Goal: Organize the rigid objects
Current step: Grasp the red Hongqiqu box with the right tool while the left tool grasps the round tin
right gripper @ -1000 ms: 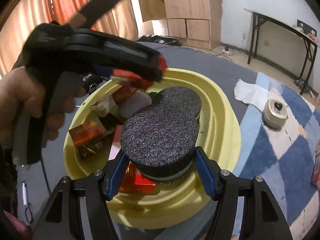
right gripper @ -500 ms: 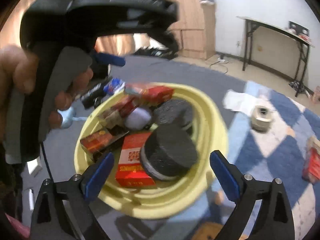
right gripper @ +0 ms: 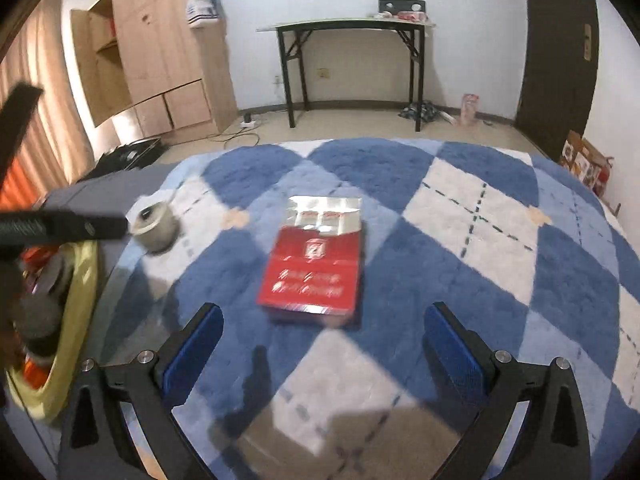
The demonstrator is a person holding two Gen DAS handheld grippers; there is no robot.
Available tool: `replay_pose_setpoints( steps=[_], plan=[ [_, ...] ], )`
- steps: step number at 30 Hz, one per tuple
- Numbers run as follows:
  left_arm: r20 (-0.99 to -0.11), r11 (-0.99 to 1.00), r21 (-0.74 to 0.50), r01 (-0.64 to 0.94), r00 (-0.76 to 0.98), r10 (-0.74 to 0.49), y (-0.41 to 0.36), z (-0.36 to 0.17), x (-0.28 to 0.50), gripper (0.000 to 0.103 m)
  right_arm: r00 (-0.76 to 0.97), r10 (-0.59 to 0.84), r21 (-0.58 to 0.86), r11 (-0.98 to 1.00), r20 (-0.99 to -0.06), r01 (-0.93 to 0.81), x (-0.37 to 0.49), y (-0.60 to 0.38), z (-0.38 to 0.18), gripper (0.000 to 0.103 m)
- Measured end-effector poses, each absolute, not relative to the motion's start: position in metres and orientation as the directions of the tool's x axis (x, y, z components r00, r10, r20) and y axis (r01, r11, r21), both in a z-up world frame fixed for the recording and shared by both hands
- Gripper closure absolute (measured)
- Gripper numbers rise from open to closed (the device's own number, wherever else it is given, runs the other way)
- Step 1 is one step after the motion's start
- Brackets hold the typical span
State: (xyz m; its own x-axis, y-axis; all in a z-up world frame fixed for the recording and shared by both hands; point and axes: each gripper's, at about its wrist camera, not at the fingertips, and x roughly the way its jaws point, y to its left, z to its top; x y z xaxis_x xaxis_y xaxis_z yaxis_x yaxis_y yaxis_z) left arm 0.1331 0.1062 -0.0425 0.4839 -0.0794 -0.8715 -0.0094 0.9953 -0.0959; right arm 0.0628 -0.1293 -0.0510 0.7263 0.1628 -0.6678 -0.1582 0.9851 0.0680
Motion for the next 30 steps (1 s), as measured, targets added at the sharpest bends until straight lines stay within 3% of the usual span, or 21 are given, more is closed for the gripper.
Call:
replay_pose_setpoints(
  steps=[2,7,9,10,11,12,13,19,25,30],
  plan=[
    [-0.888,0.999,-0.05,0.002,0.457,-0.045,0.097,-0.061,0.147,0.0,0.724,0.163,0.065,0.985,-0.67,-0.162,0.076,-0.126,-0.056,0.001],
    [-0.894,0.997,-0.075,-0.008,0.443,-0.063,0.099,-0.077,0.168,0.001,0.714,0.157,0.055,0.985,-0.683,-0.164,0.108,-0.12,-0.076,0.004],
    [-0.89,0.997,-0.074,-0.008,0.452,-0.063,0.098,-0.079,0.171,0.016,0.706,0.15,0.064,0.987,-0.692,-0.146,0.12,-0.12,-0.085,0.017],
    [-0.894,0.999,-0.04,-0.028,0.448,-0.023,0.098,-0.081,0.172,0.032,0.713,0.135,0.056,0.99,-0.688,-0.133,0.123,-0.121,-0.086,0.025],
    [-0.889,0.999,-0.043,-0.032,0.456,-0.024,0.098,-0.081,0.17,0.037,0.722,0.124,0.046,0.991,-0.681,-0.128,0.124,-0.121,-0.086,0.047],
    [-0.885,0.999,-0.046,-0.029,0.465,-0.027,0.097,-0.08,0.168,0.041,0.728,0.119,0.035,0.991,-0.676,-0.13,0.124,-0.119,-0.085,0.048],
    [-0.876,0.999,-0.036,-0.021,0.481,-0.022,0.094,-0.077,0.164,0.053,0.73,0.117,0.029,0.991,-0.673,-0.132,0.125,-0.119,-0.085,0.048],
    [-0.83,0.998,-0.058,0.015,0.555,-0.056,0.096,-0.034,0.13,0.052,0.74,0.178,0.077,0.983,-0.648,-0.169,0.101,-0.121,-0.061,0.048],
    [-0.789,0.996,-0.065,0.061,0.608,-0.088,0.137,0.035,0.072,0.052,0.731,0.307,0.097,0.944,-0.609,-0.316,0.071,-0.079,-0.009,0.048],
    [-0.775,0.996,-0.077,-0.049,0.632,-0.029,0.218,0.059,0.019,0.052,0.668,0.45,0.103,0.865,-0.593,-0.491,0.043,-0.016,0.026,0.048]
  ],
)
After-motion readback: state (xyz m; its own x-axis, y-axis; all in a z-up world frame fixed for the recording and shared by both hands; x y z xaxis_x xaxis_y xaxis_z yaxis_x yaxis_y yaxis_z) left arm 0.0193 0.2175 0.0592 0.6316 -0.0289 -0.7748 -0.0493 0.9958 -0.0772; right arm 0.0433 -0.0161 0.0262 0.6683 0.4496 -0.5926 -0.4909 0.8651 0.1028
